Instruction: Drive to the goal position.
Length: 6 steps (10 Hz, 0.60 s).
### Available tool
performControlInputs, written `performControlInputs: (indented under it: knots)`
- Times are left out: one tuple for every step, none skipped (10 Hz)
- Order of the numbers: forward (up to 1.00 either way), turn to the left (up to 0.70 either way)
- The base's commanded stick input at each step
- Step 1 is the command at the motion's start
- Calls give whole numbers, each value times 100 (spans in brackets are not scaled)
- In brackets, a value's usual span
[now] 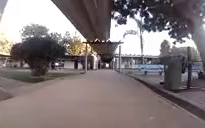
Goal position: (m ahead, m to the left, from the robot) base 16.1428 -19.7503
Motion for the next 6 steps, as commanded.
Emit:
performControlInputs:
  knots:
    - [70, 0]
    - [70, 0]
    - [70, 0]
    - [70, 0]
    - [70, 0]
    - [70, 0]
